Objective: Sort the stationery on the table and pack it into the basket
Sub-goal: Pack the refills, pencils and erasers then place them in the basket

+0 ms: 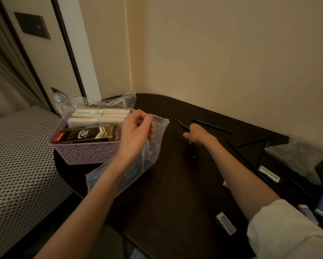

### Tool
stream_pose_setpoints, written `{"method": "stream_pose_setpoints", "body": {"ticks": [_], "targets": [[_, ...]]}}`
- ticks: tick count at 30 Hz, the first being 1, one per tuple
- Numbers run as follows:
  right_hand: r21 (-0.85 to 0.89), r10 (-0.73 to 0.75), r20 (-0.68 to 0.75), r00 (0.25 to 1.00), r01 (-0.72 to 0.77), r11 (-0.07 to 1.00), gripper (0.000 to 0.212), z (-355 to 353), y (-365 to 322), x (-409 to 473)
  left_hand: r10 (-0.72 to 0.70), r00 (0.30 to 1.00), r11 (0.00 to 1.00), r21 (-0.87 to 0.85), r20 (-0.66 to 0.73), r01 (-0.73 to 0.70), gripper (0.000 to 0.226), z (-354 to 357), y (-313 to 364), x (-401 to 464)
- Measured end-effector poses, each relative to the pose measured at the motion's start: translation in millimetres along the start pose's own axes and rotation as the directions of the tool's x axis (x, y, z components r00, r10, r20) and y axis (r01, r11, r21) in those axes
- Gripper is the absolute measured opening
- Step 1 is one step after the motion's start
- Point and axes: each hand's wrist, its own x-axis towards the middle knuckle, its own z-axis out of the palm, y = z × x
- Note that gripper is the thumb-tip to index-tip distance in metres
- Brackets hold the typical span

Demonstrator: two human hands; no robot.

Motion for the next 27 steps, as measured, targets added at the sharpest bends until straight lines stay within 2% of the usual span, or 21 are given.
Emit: {"method": "stream_pose_setpoints", "body": {"ticks": [2, 3, 5, 7, 8, 9, 13, 16, 18, 20, 23, 25, 27], "targets": [[0.261, -0.026, -0.135, 0.991, 0.061, 0.964, 0.013, -13.3, 3.9, -12.0, 0.001, 0.999, 1.000, 0.008, 0.052, -0.001, 0.021, 4.9, 3.9, 1.2], [0.415, -0.035, -0.209, 0.977, 0.122, 0.901, 0.010, -21.1, 4.1, -21.6, 0.002, 0.997, 1.000, 0.009, 0.081, -0.003, 0.021, 7.5, 5.8, 1.4], [0.709, -0.048, -0.275, 0.960, 0.236, 0.665, 0.015, -38.3, 1.0, -44.5, -0.003, 0.991, 1.000, 0.010, 0.134, 0.002, 0.022, 12.2, 8.8, -0.3], [0.899, -0.059, -0.254, 0.965, 0.259, 0.353, 0.024, -54.3, -2.6, -70.3, -0.033, 0.983, 0.999, 0.018, 0.180, 0.030, 0.021, 17.5, 10.7, -4.8], [0.941, -0.061, -0.233, 0.971, 0.241, 0.237, 0.024, -59.8, -3.5, -80.7, -0.064, 0.977, 0.998, 0.033, 0.204, 0.058, 0.020, 20.4, 11.2, -7.4], [0.961, -0.056, -0.216, 0.975, 0.222, 0.167, 0.024, -62.9, -3.4, -88.8, -0.105, 0.966, 0.994, 0.061, 0.236, 0.094, 0.019, 23.5, 11.1, -9.5], [0.977, 0.103, -0.212, 0.972, 0.211, 0.026, 0.035, -58.7, 12.2, -112.7, -0.286, 0.885, 0.934, 0.315, 0.368, 0.171, 0.012, 42.6, 11.0, -14.8], [0.972, 0.248, -0.169, 0.954, 0.203, -0.119, 0.039, -50.1, 26.2, -119.8, -0.334, 0.880, 0.842, 0.527, 0.338, 0.118, 0.008, 58.4, 9.2, -11.7], [0.949, 0.333, -0.175, 0.926, 0.249, -0.193, 0.032, -45.6, 32.3, -123.1, -0.312, 0.901, 0.742, 0.670, 0.301, 0.033, 0.021, 67.9, 9.8, -6.9], [0.931, 0.419, -0.205, 0.884, 0.308, -0.194, 0.023, -44.0, 35.9, -125.6, -0.280, 0.908, 0.662, 0.748, 0.311, -0.052, 0.034, 74.8, 13.7, -0.5], [0.950, 0.516, -0.276, 0.811, 0.312, 0.017, 0.025, -46.7, 41.8, -127.5, -0.278, 0.886, 0.527, 0.831, 0.370, -0.181, 0.034, 85.1, 22.1, 14.4], [0.946, 0.521, -0.321, 0.790, 0.294, 0.137, 0.030, -47.4, 45.9, -126.9, -0.368, 0.841, 0.438, 0.872, 0.397, -0.219, 0.030, 92.2, 27.5, 27.2], [0.932, 0.484, -0.361, 0.797, 0.293, 0.212, 0.032, -45.7, 48.4, -126.7, -0.486, 0.762, 0.398, 0.885, 0.427, -0.242, 0.027, 98.7, 28.9, 39.2]]}}
